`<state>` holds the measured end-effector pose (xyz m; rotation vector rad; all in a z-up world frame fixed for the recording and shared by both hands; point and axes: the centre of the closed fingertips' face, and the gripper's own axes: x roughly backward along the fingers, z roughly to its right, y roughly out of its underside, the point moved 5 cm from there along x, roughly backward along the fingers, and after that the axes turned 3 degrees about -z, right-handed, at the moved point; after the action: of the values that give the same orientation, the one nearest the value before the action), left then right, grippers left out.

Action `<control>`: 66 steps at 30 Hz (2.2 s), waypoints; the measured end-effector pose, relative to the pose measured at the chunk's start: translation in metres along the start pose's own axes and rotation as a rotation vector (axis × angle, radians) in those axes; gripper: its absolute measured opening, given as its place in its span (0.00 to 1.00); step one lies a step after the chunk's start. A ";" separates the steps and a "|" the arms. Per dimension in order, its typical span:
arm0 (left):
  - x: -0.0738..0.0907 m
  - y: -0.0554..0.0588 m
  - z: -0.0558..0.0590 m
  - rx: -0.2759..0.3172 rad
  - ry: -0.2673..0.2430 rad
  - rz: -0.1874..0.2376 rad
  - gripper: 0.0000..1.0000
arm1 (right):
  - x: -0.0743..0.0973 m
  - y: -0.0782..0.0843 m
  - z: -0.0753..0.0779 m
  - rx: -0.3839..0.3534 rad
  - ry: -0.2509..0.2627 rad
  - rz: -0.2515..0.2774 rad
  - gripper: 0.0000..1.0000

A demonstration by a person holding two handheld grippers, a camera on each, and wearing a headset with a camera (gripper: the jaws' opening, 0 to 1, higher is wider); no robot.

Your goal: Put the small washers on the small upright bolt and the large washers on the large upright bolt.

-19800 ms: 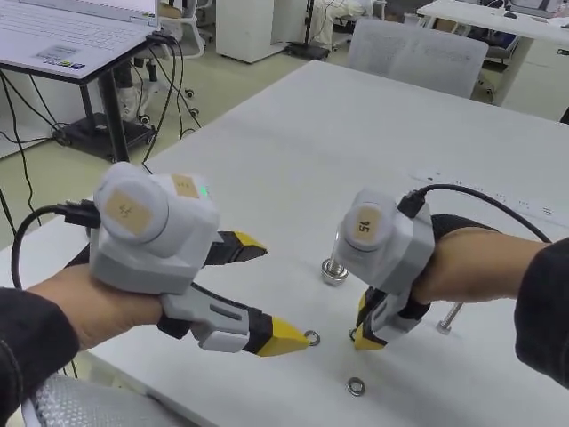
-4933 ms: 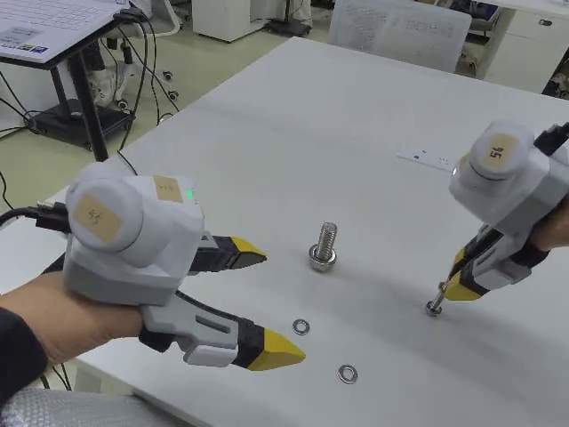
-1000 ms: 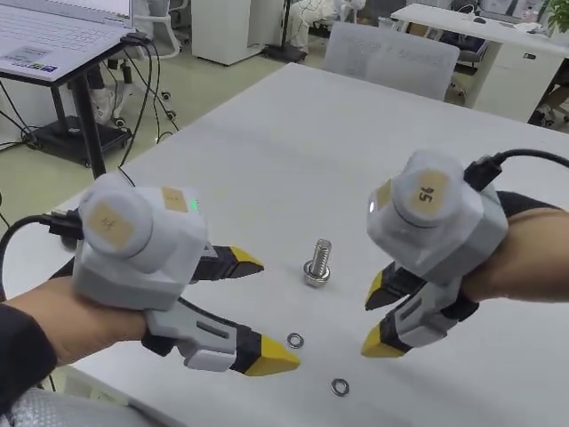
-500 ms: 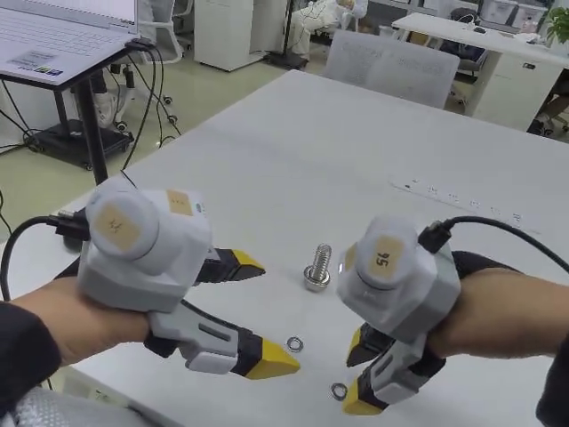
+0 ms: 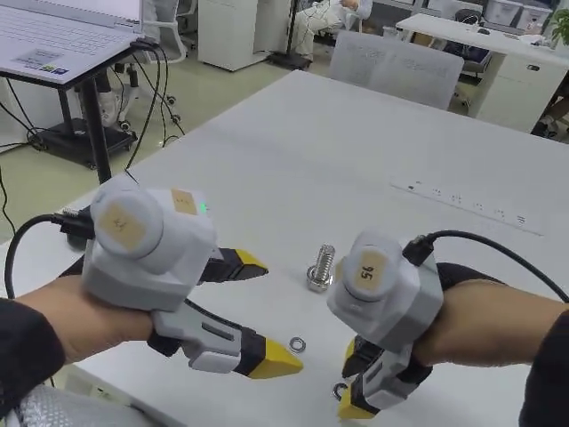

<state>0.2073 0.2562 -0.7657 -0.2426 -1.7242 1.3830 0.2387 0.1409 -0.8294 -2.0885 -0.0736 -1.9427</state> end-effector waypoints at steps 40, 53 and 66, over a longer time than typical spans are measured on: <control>0.004 0.002 -0.001 -0.004 0.001 0.003 0.68 | -0.003 -0.006 -0.003 0.062 0.058 -0.014 0.14; 0.006 0.002 -0.002 -0.003 -0.001 0.004 0.67 | -0.003 -0.007 -0.002 0.026 0.050 -0.030 0.12; 0.005 0.003 0.001 -0.005 0.003 -0.003 0.67 | 0.009 -0.005 0.001 -0.021 0.049 0.019 0.12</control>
<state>0.2032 0.2597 -0.7655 -0.2450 -1.7256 1.3758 0.2391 0.1441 -0.8193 -2.0463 -0.0226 -1.9900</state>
